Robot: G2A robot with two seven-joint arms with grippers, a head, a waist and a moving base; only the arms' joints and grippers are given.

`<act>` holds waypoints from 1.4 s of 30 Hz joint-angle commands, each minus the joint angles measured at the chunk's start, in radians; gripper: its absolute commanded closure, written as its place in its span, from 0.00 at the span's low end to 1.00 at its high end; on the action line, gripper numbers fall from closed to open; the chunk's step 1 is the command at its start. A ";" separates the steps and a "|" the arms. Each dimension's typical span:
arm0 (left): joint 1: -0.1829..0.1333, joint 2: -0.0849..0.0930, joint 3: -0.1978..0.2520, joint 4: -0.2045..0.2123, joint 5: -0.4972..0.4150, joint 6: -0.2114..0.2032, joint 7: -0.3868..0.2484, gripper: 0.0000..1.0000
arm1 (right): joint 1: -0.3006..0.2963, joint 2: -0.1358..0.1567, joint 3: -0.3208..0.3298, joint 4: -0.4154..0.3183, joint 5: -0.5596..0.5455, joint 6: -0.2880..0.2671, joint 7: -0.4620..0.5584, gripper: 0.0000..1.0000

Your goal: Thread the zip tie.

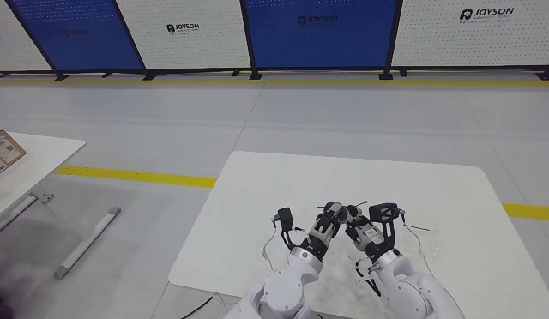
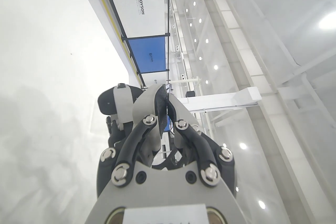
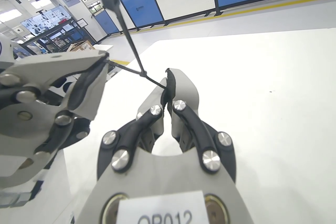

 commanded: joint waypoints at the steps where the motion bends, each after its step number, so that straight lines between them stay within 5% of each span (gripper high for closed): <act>1: 0.002 0.000 -0.001 -0.006 -0.008 -0.007 0.000 1.00 | 0.001 0.000 0.000 0.002 0.001 -0.001 0.000 1.00; 29: 0.042 0.006 -0.041 -0.095 -0.055 -0.037 0.009 1.00 | 0.005 -0.002 -0.003 0.015 0.020 -0.005 0.006 1.00; 30: 0.039 0.005 -0.043 -0.092 -0.057 -0.032 0.018 1.00 | 0.003 -0.001 0.004 0.012 0.035 -0.013 0.001 0.11; 31: 0.035 0.004 -0.047 -0.087 -0.062 -0.028 0.034 1.00 | -0.004 0.000 0.017 0.007 0.054 -0.027 -0.010 0.00; 38: 0.012 0.000 -0.083 -0.045 -0.102 -0.012 0.095 1.00 | -0.110 0.025 0.155 -0.080 0.136 -0.120 -0.098 0.00; 42: 0.001 -0.001 -0.106 -0.002 -0.119 0.000 0.125 1.00 | -0.198 0.041 0.252 -0.166 0.239 -0.124 -0.182 0.00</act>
